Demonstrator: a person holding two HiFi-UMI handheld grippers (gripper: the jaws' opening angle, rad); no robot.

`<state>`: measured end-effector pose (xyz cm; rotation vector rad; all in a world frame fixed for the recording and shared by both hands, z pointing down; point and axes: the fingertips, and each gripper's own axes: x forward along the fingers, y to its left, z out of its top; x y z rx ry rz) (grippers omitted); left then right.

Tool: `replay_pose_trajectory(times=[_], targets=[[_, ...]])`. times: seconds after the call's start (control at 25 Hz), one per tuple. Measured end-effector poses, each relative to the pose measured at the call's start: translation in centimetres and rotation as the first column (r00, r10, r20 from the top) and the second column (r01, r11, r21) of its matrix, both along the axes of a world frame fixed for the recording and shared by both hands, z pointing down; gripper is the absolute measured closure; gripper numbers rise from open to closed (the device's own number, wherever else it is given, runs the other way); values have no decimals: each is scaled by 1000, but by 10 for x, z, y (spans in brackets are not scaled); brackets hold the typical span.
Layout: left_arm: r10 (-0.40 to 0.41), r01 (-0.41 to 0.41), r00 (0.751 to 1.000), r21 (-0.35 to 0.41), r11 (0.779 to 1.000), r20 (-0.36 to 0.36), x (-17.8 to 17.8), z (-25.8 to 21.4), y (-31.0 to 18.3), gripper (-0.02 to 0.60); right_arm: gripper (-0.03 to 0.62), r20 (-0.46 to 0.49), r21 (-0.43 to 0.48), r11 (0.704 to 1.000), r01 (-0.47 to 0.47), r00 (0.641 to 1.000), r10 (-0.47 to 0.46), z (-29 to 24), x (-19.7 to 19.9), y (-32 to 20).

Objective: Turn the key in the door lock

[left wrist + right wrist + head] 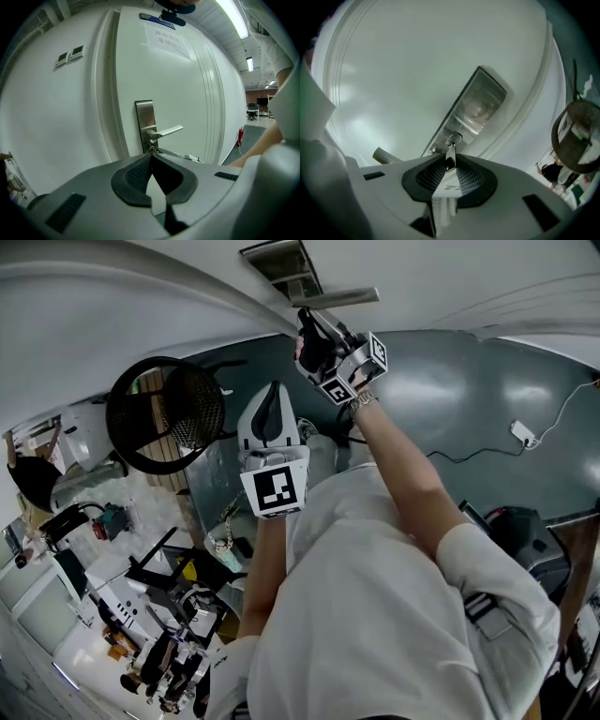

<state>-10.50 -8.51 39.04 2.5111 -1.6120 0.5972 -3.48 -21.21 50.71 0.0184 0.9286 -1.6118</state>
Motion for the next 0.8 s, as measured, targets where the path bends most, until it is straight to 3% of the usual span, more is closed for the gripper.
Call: replay_pose_trajectory(times=[0.2,0.36,0.52,0.6,0.8], targets=[[-3,3,1000,-2,1000,5,4,1,-5,572,523,-241,88,996,19,970,3,-8,4,-1],[3,-3,1000,-4,1000,1,6,2,-6,572,572,-455,125,990,69,890,-5,-11,6,3],[21,-21,1000,0,1000,-8,12,2,-9,572,572,-576,132,985,107,818,-12,-15,6,3],[35,-35,999,4,999,-12,17,0,-9,572,572,-663,130,986,107,749,6,-18,9,4],[51,-50,998,1,999,-27,16,3,-7,572,571,-857,151,982,115,510,73,-25,10,5]])
